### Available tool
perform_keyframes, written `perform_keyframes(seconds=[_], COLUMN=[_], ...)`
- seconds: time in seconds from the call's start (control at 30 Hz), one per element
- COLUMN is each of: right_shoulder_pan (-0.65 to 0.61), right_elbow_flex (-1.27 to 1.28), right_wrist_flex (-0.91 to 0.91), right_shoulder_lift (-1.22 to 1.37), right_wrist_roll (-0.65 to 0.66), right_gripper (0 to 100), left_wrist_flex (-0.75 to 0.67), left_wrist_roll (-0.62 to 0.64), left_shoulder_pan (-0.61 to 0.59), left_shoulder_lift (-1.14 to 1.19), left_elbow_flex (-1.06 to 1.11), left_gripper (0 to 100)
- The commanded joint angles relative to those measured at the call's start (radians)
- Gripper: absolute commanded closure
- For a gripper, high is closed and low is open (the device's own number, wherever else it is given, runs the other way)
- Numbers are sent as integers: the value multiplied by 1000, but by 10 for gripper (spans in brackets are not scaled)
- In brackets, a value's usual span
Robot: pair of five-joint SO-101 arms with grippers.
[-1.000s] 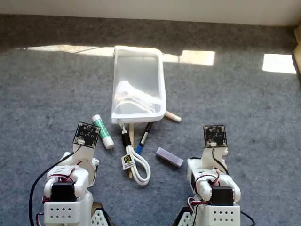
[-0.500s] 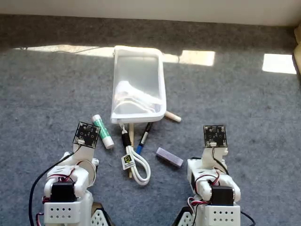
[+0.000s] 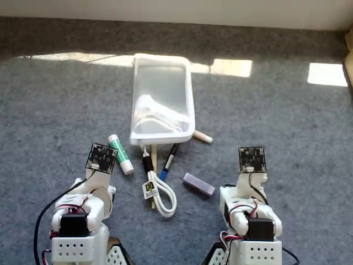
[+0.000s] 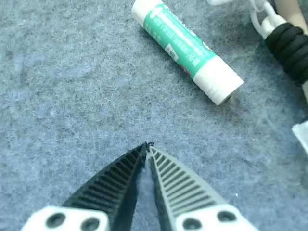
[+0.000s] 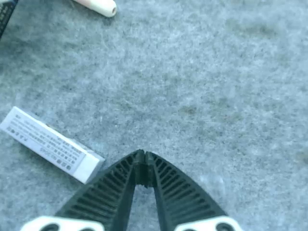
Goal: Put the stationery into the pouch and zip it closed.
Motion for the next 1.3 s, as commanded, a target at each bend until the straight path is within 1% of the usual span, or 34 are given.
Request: perform_keyframes(seconds=[0.0, 0.2, 0.43, 0.57, 0.7, 0.83, 0.93, 1.03, 1.1, 1.27], right_shoulder_pan=[-12, -10, -5, -5, -5, -12, -7, -7, -12, -13], right_elbow_flex=[110, 110, 101, 93, 47, -7, -65, -113, -166, -335], right_wrist_flex=[4, 2, -4, -12, -35, -35, -35, -35, -35, -35], right_shoulder_lift=[-12, -12, -12, -12, -12, -12, -12, -12, -12, -10], right_wrist_roll=[-5, -3, -3, -3, -3, 3, 121, 218, 245, 244], right_gripper=[993, 993, 993, 993, 993, 992, 992, 992, 992, 991], left_wrist_flex=[-8, -26, -28, -28, -29, -86, -132, -153, -153, -149], left_wrist_roll=[9, 9, 8, 11, 11, 12, 12, 12, 12, 8], left_shoulder_pan=[-8, -12, -19, -120, -194, -257, -288, -291, -289, -288], left_shoulder_lift=[-1, -1, -1, -1, -2, -2, -1, -1, -1, -1], left_elbow_flex=[12, -82, -108, -110, -113, -104, -81, -56, -51, -47], left_gripper=[993, 993, 993, 993, 993, 993, 993, 993, 993, 993])
